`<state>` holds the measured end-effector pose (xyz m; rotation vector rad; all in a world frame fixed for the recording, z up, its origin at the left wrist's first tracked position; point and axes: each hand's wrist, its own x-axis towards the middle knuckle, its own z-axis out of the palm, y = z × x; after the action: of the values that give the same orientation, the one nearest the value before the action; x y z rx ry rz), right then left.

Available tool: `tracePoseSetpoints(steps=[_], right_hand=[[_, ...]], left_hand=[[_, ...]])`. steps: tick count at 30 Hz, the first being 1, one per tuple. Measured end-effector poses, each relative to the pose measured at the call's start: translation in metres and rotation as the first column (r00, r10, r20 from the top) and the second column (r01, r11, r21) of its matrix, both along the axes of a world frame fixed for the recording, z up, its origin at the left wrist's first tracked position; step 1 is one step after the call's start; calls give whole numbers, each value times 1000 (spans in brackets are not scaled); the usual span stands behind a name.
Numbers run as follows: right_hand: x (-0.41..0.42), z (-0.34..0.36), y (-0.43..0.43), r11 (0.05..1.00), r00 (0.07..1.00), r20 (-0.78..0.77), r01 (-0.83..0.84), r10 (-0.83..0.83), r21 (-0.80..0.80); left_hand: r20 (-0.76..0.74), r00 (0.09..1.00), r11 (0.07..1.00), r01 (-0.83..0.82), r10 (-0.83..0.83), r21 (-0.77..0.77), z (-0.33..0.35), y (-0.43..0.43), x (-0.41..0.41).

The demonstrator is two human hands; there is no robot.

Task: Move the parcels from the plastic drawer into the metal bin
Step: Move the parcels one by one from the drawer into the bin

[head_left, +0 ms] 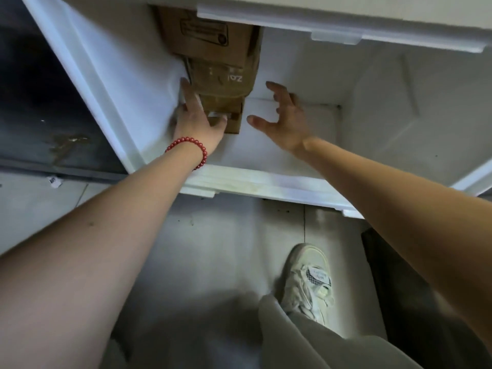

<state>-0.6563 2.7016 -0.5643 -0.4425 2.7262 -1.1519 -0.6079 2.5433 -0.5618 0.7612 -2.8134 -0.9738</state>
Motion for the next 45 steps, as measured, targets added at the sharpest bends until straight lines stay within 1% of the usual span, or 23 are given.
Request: tracePoseSetpoints(steps=[2, 5, 7, 9, 11, 13, 16, 18, 20, 22, 25, 27, 29, 31, 33, 36, 39, 42, 45], right_hand=[[-7, 2, -8, 1000, 1000, -24, 1, -2, -10], [-16, 2, -16, 998, 1000, 3, 6, -6, -63], [-19, 1, -22, 989, 1000, 24, 19, -16, -145], [-19, 2, -28, 973, 999, 29, 27, -21, -229], [-17, 6, -37, 958, 999, 34, 35, -27, -284], [-13, 10, -46, 926, 996, 55, 83, -67, -368], [-12, 11, -48, 867, 984, 100, 178, -149, -465], [-14, 10, -42, 853, 978, 121, 205, -167, -480], [-15, 8, -36, 840, 973, 147, 229, -179, -492], [-12, 10, -31, 808, 962, 174, 273, -213, -523], [-3, 16, -26, 768, 932, 226, 361, -282, -529], [7, 20, -23, 755, 911, 273, 410, -309, -511], [19, 22, -20, 740, 889, 322, 452, -326, -498], [30, 21, -17, 682, 843, 417, 526, -340, -508], [40, 18, -12, 628, 786, 500, 604, -364, -491], [52, 12, -2, 590, 743, 554, 653, -376, -475], [65, 6, 8, 579, 734, 574, 660, -363, -478], [78, 9, 16, 594, 767, 543, 624, -342, -508], [88, 21, 24, 638, 813, 506, 556, -287, -532]], left_hand=[[-42, 999, 998, -32, 34, 55, 0, -2, -8], [-51, 998, 997, -32, 36, 74, 3, -1, -18], [-64, 997, 994, -42, 49, 97, 4, 2, -23], [-75, 992, 990, -90, 98, 111, 4, 2, -27], [-113, 982, 977, -128, 148, 169, 5, 2, -28], [-164, 972, 965, -128, 168, 229, 7, 0, -28], [-242, 958, 963, -92, 155, 254, 6, -6, -29], [-272, 955, 968, -52, 120, 247, 5, -9, -31], [-275, 959, 978, -13, 71, 208, 7, -8, -31], [-251, 967, 987, 10, 31, 162, 10, -5, -28], [-184, 983, 989, 13, 14, 149, 13, -1, -18], [-171, 985, 984, 14, 16, 176, 14, 2, -8], [-193, 981, 967, 19, 31, 253, 15, 6, 3], [-220, 975, 945, 32, 42, 325, 17, 15, 15], [-237, 971, 933, 47, 41, 356, 20, 23, 26], [-242, 970, 925, 86, 6, 371, 28, 28, 30], [-213, 976, 931, 120, -47, 346, 42, 36, 34], [-208, 978, 945, 99, -33, 312, 52, 44, 39], [-193, 981, 922, 50, 27, 385, 57, 47, 49]])
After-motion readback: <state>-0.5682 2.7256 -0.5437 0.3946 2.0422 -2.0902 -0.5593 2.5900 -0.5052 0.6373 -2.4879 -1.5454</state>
